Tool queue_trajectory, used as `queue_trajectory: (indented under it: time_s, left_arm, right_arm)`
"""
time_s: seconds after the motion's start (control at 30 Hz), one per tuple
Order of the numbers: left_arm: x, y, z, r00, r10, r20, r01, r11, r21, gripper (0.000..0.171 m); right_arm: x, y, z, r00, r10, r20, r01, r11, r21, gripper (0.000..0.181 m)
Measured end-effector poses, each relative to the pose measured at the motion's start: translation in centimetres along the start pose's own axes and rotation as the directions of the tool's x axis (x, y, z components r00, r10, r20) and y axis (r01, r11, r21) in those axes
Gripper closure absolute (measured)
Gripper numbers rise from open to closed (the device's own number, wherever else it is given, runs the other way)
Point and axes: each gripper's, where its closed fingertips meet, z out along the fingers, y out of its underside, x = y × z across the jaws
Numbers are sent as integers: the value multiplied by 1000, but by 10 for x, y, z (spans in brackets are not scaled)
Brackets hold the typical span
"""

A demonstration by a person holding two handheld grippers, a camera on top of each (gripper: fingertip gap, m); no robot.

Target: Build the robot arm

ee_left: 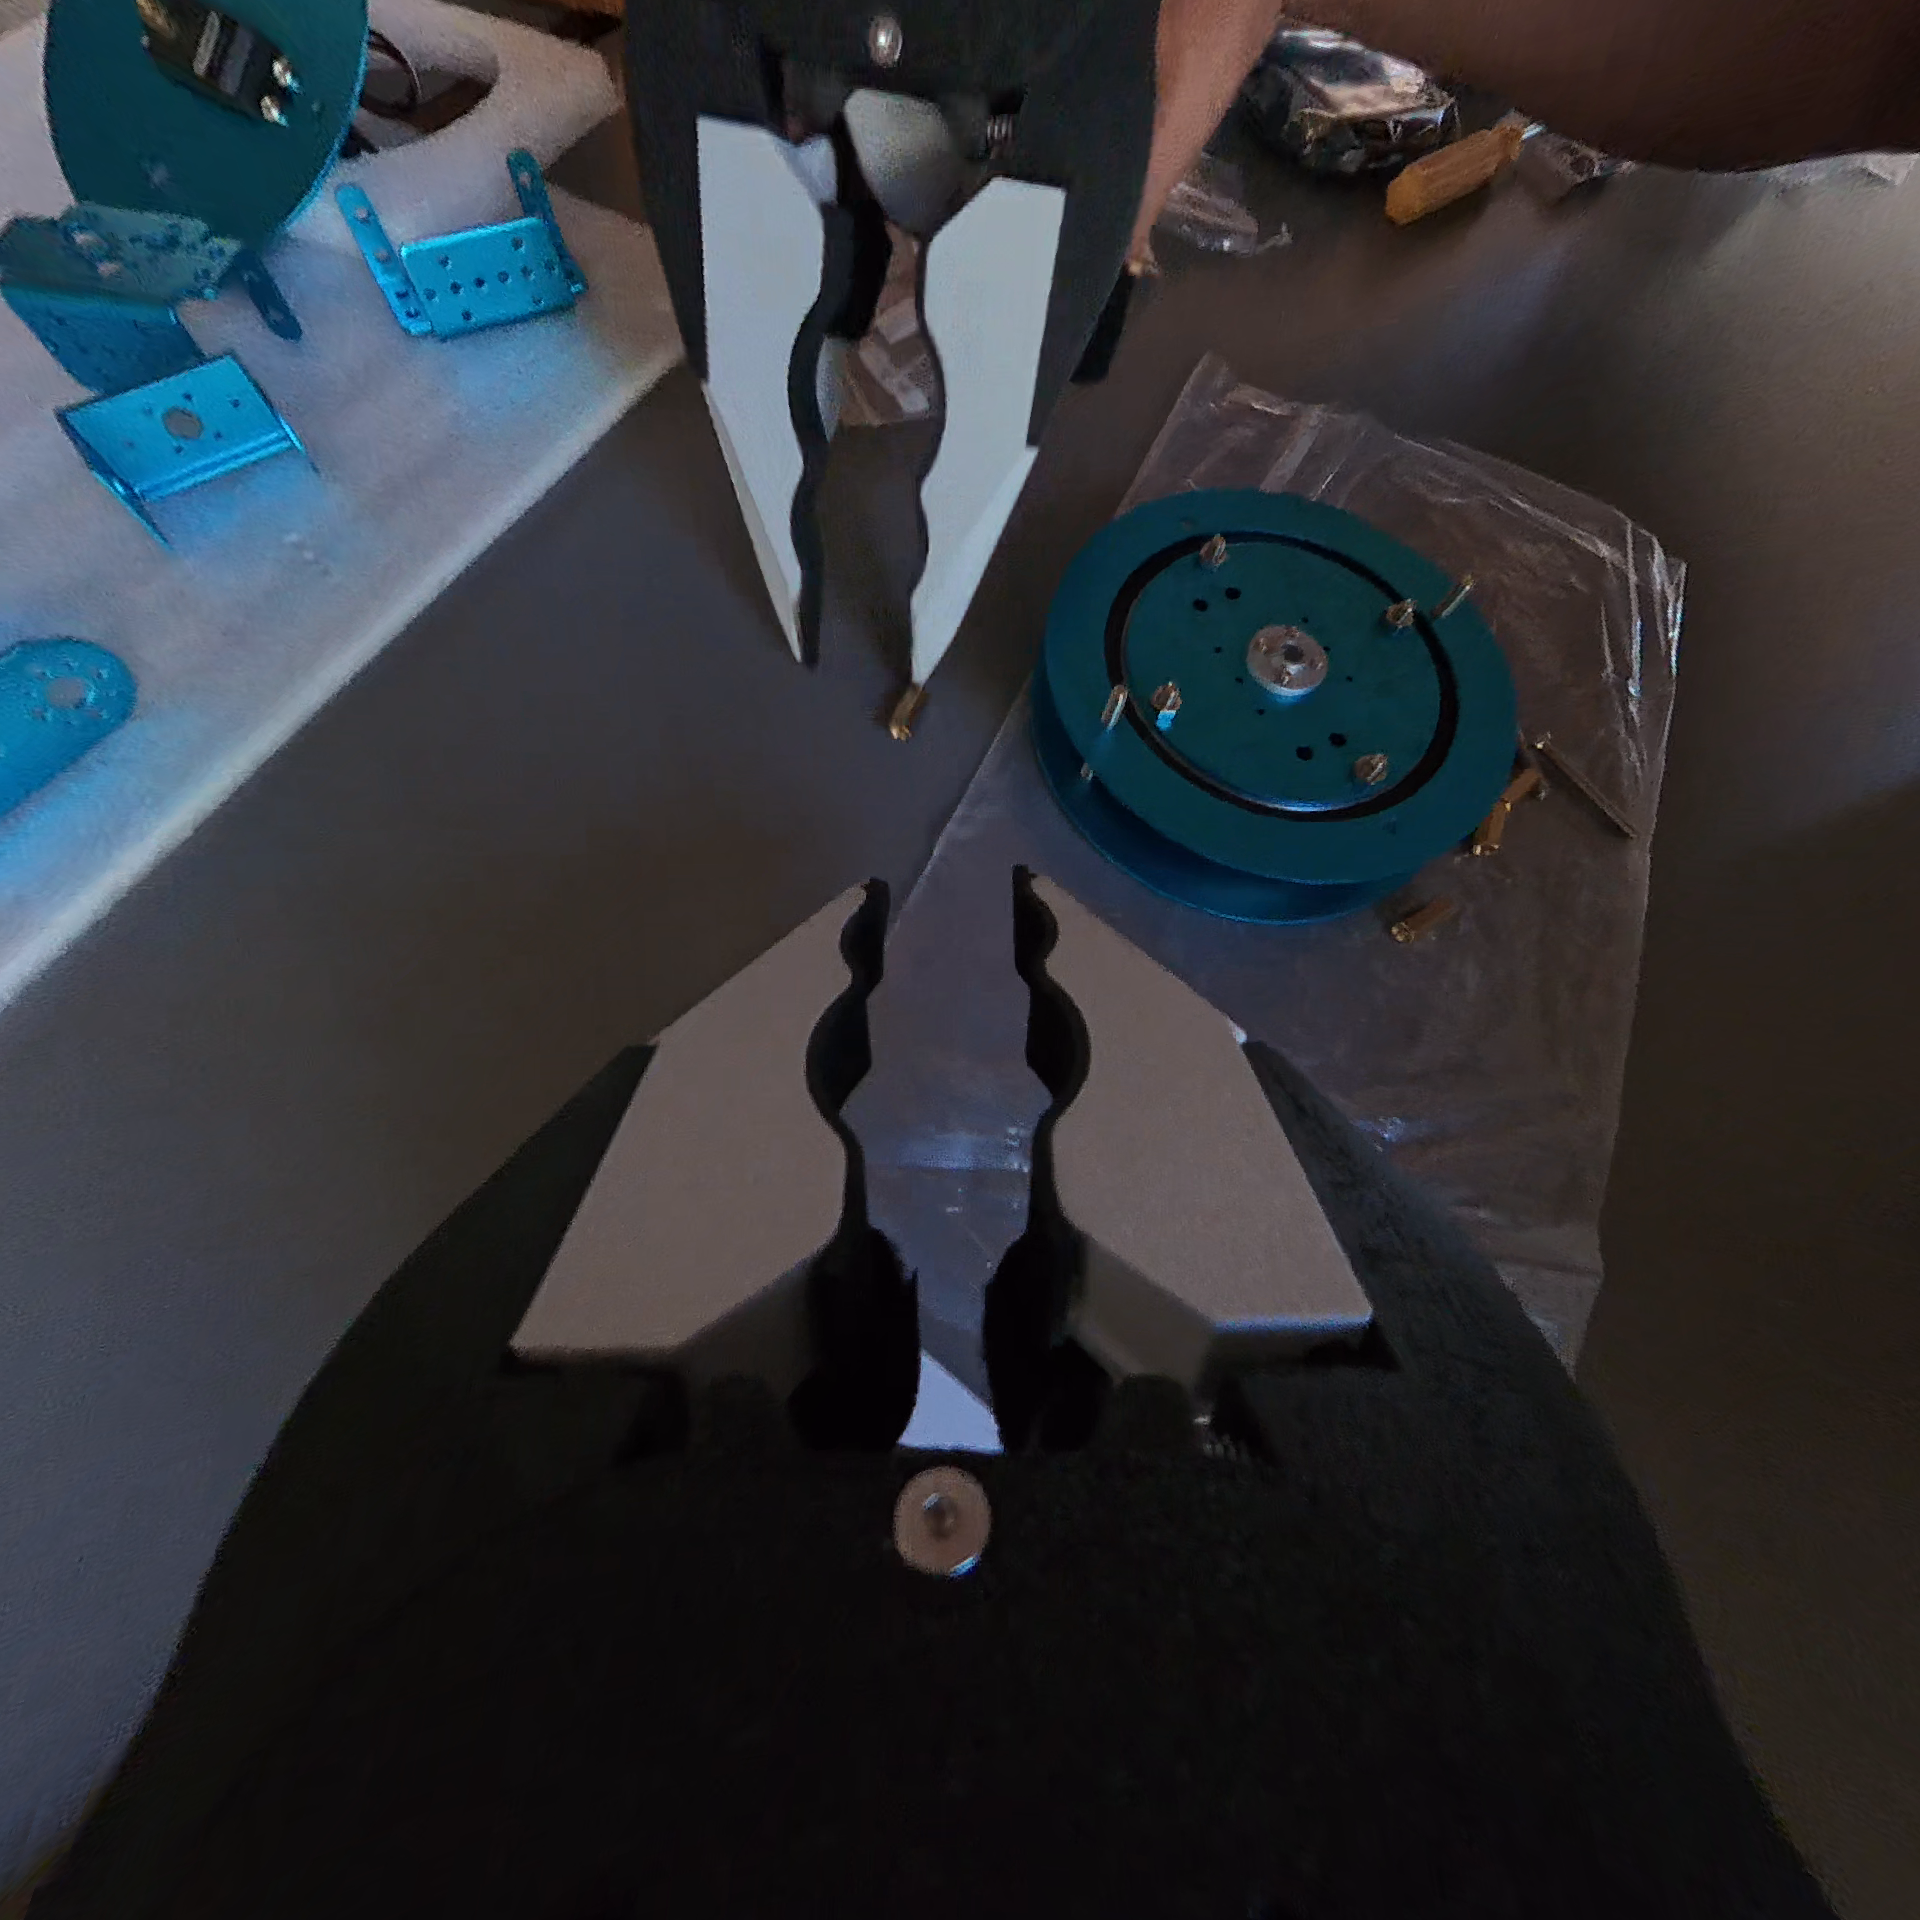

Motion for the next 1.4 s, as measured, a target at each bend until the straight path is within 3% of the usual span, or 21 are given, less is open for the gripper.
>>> queue_trajectory:
  time_s: [0.07,0.17,0.23,0.37,0.57,0.7,0.8,0.97,1.07,1.13,1.2,1.3,1.4]
  left_arm:
    - [-1,-4,4,1000,30,-1,-30,1000,-2,148]
    - [-7,-6,12,997,71,18,-70,997,-31,148]
    - [-14,-1,16,994,103,41,-100,992,-73,148]
    - [-17,9,32,984,168,65,-156,975,-159,147]
    - [-10,5,53,994,-93,64,104,974,-202,139]
    - [-7,3,59,974,-224,34,226,951,-211,146]
    - [-12,-1,67,973,-226,40,229,948,-219,158]
    - [-15,-6,77,994,-98,41,106,958,-266,166]
    - [-12,-9,82,993,115,2,-110,952,-284,166]
    - [-11,-12,85,955,295,-11,-288,923,-254,167]
    - [-10,-19,86,925,380,7,-371,909,-192,166]
    - [0,-50,74,908,414,60,-415,910,12,166]
    - [10,-78,50,841,507,189,-535,832,147,166]
  right_arm:
    - [-10,-9,0,999,12,40,-14,999,38,160]
    - [-13,-7,3,1000,1,-4,-1,1000,9,162]
    - [-9,-8,-1,999,-17,-51,16,1000,-7,167]
    - [-14,-17,-8,999,35,-24,-35,999,18,168]
    - [-18,-25,-36,976,181,-122,-151,964,221,170]
    - [-40,-19,-53,947,285,-149,-217,909,357,170]
    - [-49,-11,-64,929,309,-205,-205,889,409,173]
    - [-52,7,-71,914,306,-266,-188,901,391,173]
    - [-51,11,-70,917,342,-206,-226,870,439,173]
    - [-49,7,-70,930,350,-117,-250,830,499,168]
    - [-44,3,-69,933,357,-31,-283,787,548,156]
    - [-38,-9,-76,913,388,129,-380,691,615,156]
    - [-37,-26,-87,895,382,229,-430,610,665,159]
